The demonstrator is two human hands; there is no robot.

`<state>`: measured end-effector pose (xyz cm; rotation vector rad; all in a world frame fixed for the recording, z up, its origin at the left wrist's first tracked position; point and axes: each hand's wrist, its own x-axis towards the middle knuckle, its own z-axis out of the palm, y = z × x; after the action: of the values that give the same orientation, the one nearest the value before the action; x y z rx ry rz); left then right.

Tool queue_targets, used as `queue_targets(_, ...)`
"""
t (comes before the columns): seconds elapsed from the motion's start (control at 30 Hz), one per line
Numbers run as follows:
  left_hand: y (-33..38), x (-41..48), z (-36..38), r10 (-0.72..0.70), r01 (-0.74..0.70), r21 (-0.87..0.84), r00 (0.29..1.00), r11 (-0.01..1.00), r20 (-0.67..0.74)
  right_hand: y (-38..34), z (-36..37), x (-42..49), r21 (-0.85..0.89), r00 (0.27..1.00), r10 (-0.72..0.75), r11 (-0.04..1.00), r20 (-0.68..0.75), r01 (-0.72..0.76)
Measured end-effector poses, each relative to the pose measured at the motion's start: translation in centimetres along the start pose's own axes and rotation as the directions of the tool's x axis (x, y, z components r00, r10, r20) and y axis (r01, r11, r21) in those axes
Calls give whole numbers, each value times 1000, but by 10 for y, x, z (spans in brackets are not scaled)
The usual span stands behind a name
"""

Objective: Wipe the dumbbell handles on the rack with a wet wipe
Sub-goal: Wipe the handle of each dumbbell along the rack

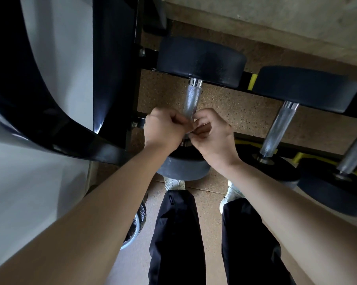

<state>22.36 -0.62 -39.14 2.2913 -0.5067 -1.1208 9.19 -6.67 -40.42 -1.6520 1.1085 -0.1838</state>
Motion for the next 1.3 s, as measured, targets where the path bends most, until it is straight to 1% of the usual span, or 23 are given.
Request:
queue_targets(0.07, 2, -2, 0, -4, 4, -13, 1000, 1000, 5, 2, 2, 1, -35, 998, -58, 998, -26, 57)
queue_targets(0.13, 2, -3, -2, 11, -11, -38, 1000, 999, -9, 2, 1, 6, -18, 997, -52, 999, -63, 51)
queue_targets(0.17, 2, -3, -3, 5, -7, -70, 999, 998, -33, 0, 0, 9, 12, 996, -25, 1000, -83, 26)
queue_targets(0.23, -3, -3, -5, 17, -28, -118, 996, 993, -92, -4, -6, 17, 149, 986, 84, 987, -147, -61)
queue_targets(0.27, -6, -4, -5, 49, -61, -114, 993, 992, -111, -6, -9, 22, 248, 971, 149, 963, -185, -100)
queue_targets(0.33, -11, -6, -2, 95, -107, -93, 988, 990, -125, -14, -14, 34, 418, 943, 239, 900, -234, -124)
queue_targets(0.4, -12, -7, 4, 109, -123, -78, 981, 989, -159, -20, -12, 43, 521, 929, 302, 840, -214, -153)
queue_targets(0.43, -12, -6, 6, 109, -124, -75, 977, 989, -181, -21, -9, 44, 533, 927, 324, 826, -187, -182)
queue_targets(0.47, -11, -6, 8, 109, -125, -70, 974, 990, -200, -20, -6, 43, 514, 928, 338, 831, -159, -215)
queue_targets(0.5, -10, -6, 8, 108, -125, -65, 971, 990, -215, -17, -4, 40, 459, 930, 342, 853, -135, -247)
queue_targets(0.6, -9, -6, 8, 104, -123, -71, 968, 990, -229, 0, -5, 22, 198, 947, 320, 931, -33, -308)
queue_targets(0.7, -9, -6, 7, 97, -113, -64, 972, 992, -214, 9, -8, 10, -23, 932, 339, 940, 123, -339)
queue_targets(0.73, -9, -5, 8, 98, -112, -51, 972, 992, -215, 8, -8, 9, -65, 925, 347, 938, 154, -341)
queue_targets(0.77, -9, -5, 8, 96, -108, -42, 971, 993, -221, 5, -10, 11, -68, 923, 351, 936, 157, -345)
queue_targets(0.8, -8, -5, 8, 91, -102, -40, 970, 994, -224, 2, -12, 15, -19, 924, 358, 933, 132, -359)
queue_targets(0.9, -6, -6, 7, 76, -85, -44, 978, 995, -193, -15, -16, 35, 257, 910, 413, 876, 37, -408)
queue_targets(0.97, -5, -6, 6, 74, -83, -43, 983, 996, -171, -21, -14, 46, 351, 903, 430, 846, -8, -400)
queue_targets(1.03, -4, -6, 6, 74, -81, -36, 983, 996, -166, -19, -9, 46, 346, 905, 424, 853, -26, -390)
queue_targets(1.07, -4, -6, 5, 71, -79, -41, 984, 996, -165, -16, -8, 42, 295, 911, 412, 873, -20, -389)
queue_targets(1.13, -5, -4, 5, 57, -71, -72, 984, 995, -171, -8, -10, 29, 138, 922, 386, 911, 43, -388)
queue_targets(1.2, -8, -2, 4, 42, -63, -117, 984, 991, -175, -1, -15, 19, 52, 925, 367, 926, 97, -373)
queue_targets(1.23, -9, -2, 3, 43, -67, -138, 984, 988, -174, 0, -17, 16, 64, 925, 370, 925, 81, -376)
queue_targets(1.3, -10, -4, 0, 80, -105, -167, 985, 980, -150, -3, -21, 15, 174, 918, 396, 903, 19, -393)
